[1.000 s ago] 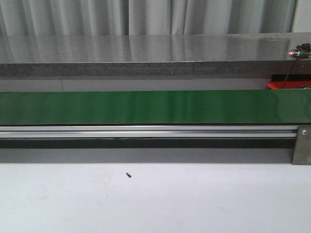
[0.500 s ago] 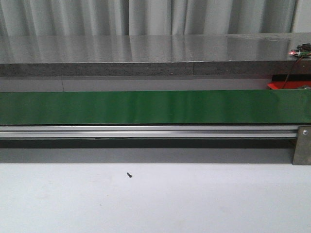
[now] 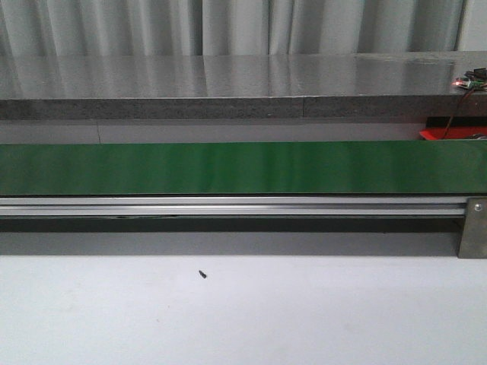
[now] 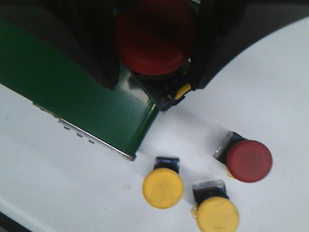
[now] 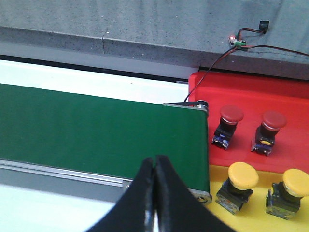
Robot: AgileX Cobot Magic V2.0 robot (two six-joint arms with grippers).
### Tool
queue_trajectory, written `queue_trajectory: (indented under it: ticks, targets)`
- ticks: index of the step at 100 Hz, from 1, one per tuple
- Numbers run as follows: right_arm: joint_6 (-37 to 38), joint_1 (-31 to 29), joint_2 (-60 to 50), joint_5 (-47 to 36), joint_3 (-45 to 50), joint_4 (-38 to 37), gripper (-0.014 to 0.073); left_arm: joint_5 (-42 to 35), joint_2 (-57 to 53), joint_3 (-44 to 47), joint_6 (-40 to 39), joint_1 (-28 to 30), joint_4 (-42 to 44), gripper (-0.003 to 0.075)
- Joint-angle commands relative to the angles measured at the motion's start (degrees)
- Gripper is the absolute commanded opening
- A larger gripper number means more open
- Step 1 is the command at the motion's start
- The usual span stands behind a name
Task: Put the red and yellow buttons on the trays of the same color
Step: 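Carry the red button with the left gripper onto the belt and release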
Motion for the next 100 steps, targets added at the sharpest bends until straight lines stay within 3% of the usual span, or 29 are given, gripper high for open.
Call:
queue_trajectory:
  ticks: [1,44,51,63,70,100]
  targets:
    - [-0.5,0.1,-0.1,-4.7,-1.6,0.4,-0.0066,-3.9,-4.6,1.3,0.3,-1.2,0.5,0.0169]
    - [-0.5,0.1,-0.1,-4.7,-1.6,0.4,-0.0066,-7.1,-5.2,8.4,2.0,-3.4,-0.1,0.0188]
    - [-0.5,0.1,-0.1,-4.7,-1.6,0.4,-0.0066,-6.8,-5.2,8.4,3.1,-3.4,-0.5,0.0268]
    - [-0.5,0.1,-0.1,-4.7,-1.6,0.4,-0.0066,-6.8,-5.2,8.4,4.7,-3.4,-2.1,0.0521]
    - [-0.5,0.1,-0.1,-4.7,-1.6,0.4,-0.0066,-6.8,-5.2,8.4,5.0,-3.4,-3.3,0.0615]
    - [-0.5,0.1,-0.1,-4.7,-1.6,0.4,-0.0066,-8.1,-8.6,8.4,5.0,-3.3,-3.9,0.0618]
